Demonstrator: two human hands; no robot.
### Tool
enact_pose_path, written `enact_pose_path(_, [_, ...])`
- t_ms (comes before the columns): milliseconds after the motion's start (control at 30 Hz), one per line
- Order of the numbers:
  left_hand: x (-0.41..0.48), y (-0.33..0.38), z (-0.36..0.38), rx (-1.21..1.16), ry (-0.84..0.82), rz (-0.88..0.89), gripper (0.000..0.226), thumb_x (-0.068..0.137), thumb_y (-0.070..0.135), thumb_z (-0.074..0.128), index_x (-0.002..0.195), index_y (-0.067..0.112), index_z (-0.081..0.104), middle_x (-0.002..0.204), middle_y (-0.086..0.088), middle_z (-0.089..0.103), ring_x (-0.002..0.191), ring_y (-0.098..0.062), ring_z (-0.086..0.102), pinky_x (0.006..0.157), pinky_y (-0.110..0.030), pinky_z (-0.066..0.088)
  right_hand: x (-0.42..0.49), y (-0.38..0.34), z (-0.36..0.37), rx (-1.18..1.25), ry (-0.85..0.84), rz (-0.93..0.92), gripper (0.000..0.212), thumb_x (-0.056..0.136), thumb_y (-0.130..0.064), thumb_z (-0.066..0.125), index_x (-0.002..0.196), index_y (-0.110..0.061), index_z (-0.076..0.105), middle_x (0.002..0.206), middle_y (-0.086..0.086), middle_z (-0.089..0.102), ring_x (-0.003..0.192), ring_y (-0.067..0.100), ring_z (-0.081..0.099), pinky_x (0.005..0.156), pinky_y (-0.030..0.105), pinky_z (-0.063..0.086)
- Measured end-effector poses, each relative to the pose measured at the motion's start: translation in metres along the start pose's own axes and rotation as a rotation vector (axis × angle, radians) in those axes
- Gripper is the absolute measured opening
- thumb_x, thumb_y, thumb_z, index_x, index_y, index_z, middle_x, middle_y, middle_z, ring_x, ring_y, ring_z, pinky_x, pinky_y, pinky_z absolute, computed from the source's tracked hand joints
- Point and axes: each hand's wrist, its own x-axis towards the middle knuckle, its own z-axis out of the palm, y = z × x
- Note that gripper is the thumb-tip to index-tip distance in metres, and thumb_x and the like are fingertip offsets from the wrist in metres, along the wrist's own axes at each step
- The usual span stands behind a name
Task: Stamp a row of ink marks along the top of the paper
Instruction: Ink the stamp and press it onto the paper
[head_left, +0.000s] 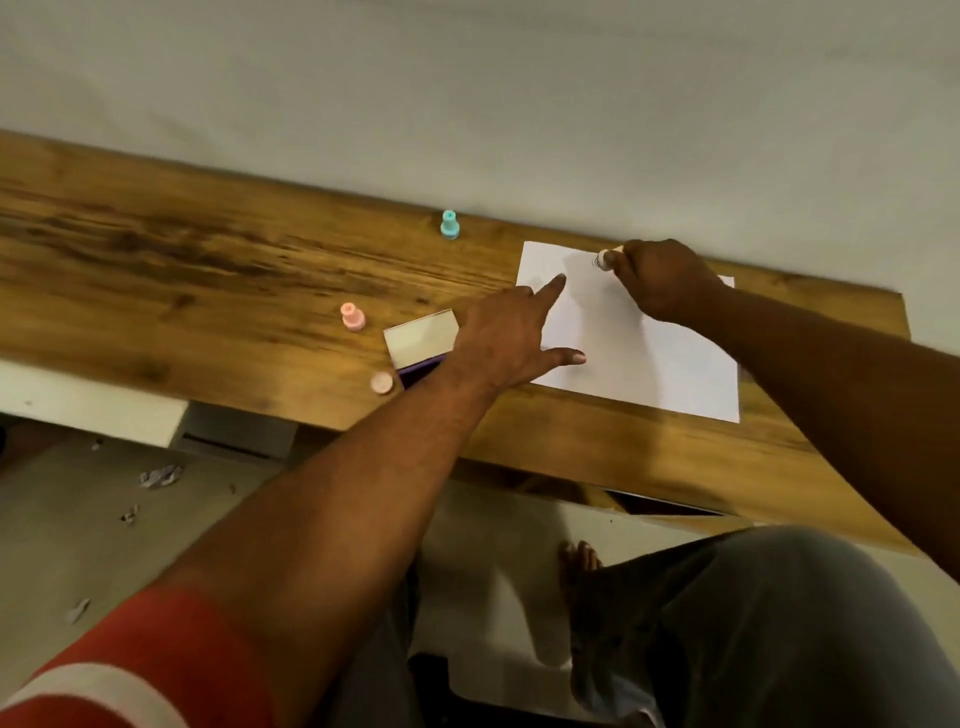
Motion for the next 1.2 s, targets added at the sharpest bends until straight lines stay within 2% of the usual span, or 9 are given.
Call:
enact_pose_path(67, [0.007, 0.003, 0.006, 0.070, -0.044, -0.017, 0.109, 0.081, 0.091, 0.049, 0.166, 0.031, 0.017, 0.144, -0.005, 0.059, 0.125, -0.027, 0.060, 0.093, -0.042, 0.051, 0.012, 0.008, 0.007, 0.038, -0.004, 0.010, 0.047, 0.107, -0.049, 0.029, 0.093, -0.017, 0.060, 0.094, 0.021, 0.071, 0.093, 0.044, 0.064, 0.072, 0.037, 0.041])
enact_pose_path(133, [0.011, 0.005, 0.008, 0.122, -0.094, -0.036, 0.111, 0.080, 0.091, 0.050, 0.166, 0.031, 0.016, 0.148, -0.006, 0.055, 0.130, -0.028, 0.057, 0.096, -0.043, 0.050, 0.022, 0.010, 0.012, 0.060, -0.014, 0.017, 0.048, 0.105, -0.053, 0.027, 0.087, -0.018, 0.055, 0.090, 0.018, 0.072, 0.090, 0.042, 0.064, 0.075, 0.041, 0.047])
enact_pose_path(200, [0.015, 0.006, 0.010, 0.129, -0.136, -0.063, 0.111, 0.078, 0.092, 0.054, 0.165, 0.031, 0.020, 0.151, -0.006, 0.052, 0.134, -0.028, 0.054, 0.099, -0.044, 0.050, 0.030, 0.009, 0.017, 0.059, -0.017, 0.027, 0.052, 0.107, -0.050, 0.029, 0.090, -0.012, 0.059, 0.093, 0.020, 0.071, 0.092, 0.042, 0.063, 0.078, 0.043, 0.048])
enact_pose_path(333, [0.021, 0.008, 0.010, 0.091, -0.171, -0.093, 0.113, 0.074, 0.091, 0.061, 0.163, 0.032, 0.027, 0.150, -0.006, 0.054, 0.133, -0.029, 0.055, 0.098, -0.042, 0.052, 0.042, 0.012, 0.024, -0.015, -0.007, -0.001, 0.054, 0.109, -0.045, 0.031, 0.104, -0.002, 0.064, 0.103, 0.026, 0.068, 0.097, 0.045, 0.061, 0.077, 0.040, 0.041])
enact_pose_path(667, [0.022, 0.009, 0.007, 0.033, -0.181, -0.106, 0.111, 0.073, 0.086, 0.068, 0.162, 0.032, 0.029, 0.152, -0.005, 0.053, 0.135, -0.028, 0.053, 0.101, -0.042, 0.050, 0.048, 0.007, 0.028, -0.146, -0.010, 0.003, 0.058, 0.106, -0.055, 0.028, 0.113, -0.008, 0.062, 0.107, 0.022, 0.068, 0.098, 0.043, 0.062, 0.075, 0.041, 0.044])
enact_pose_path(867, [0.022, 0.011, 0.004, 0.042, -0.177, -0.114, 0.110, 0.074, 0.086, 0.068, 0.162, 0.033, 0.030, 0.152, -0.005, 0.053, 0.136, -0.028, 0.053, 0.102, -0.042, 0.050, 0.052, -0.006, 0.022, -0.289, -0.070, 0.027, 0.056, 0.107, -0.051, 0.027, 0.124, -0.008, 0.058, 0.116, 0.021, 0.065, 0.104, 0.042, 0.062, 0.077, 0.041, 0.044])
enact_pose_path(1000, [0.023, 0.012, 0.004, 0.021, -0.196, -0.128, 0.110, 0.075, 0.084, 0.069, 0.163, 0.034, 0.027, 0.156, -0.004, 0.049, 0.141, -0.028, 0.049, 0.108, -0.044, 0.048, 0.058, -0.026, 0.016, -0.458, -0.131, 0.030, 0.050, 0.109, -0.045, 0.028, 0.130, -0.010, 0.056, 0.126, 0.016, 0.063, 0.114, 0.038, 0.061, 0.089, 0.044, 0.048])
enact_pose_path(1133, [0.021, 0.015, 0.003, 0.032, -0.216, -0.139, 0.109, 0.076, 0.082, 0.069, 0.163, 0.034, 0.024, 0.156, -0.004, 0.047, 0.141, -0.028, 0.048, 0.109, -0.047, 0.047, 0.060, -0.040, 0.009, -0.579, -0.192, 0.021, 0.046, 0.109, -0.041, 0.030, 0.126, -0.011, 0.061, 0.122, 0.011, 0.065, 0.113, 0.034, 0.063, 0.083, 0.040, 0.047])
enact_pose_path(1200, [0.021, 0.017, 0.002, 0.062, -0.216, -0.132, 0.109, 0.078, 0.081, 0.069, 0.164, 0.033, 0.021, 0.156, -0.004, 0.047, 0.140, -0.029, 0.049, 0.108, -0.047, 0.049, 0.063, -0.048, 0.005, -0.646, -0.234, 0.032, 0.038, 0.108, -0.036, 0.037, 0.120, -0.013, 0.065, 0.109, 0.007, 0.065, 0.109, 0.030, 0.065, 0.075, 0.034, 0.041])
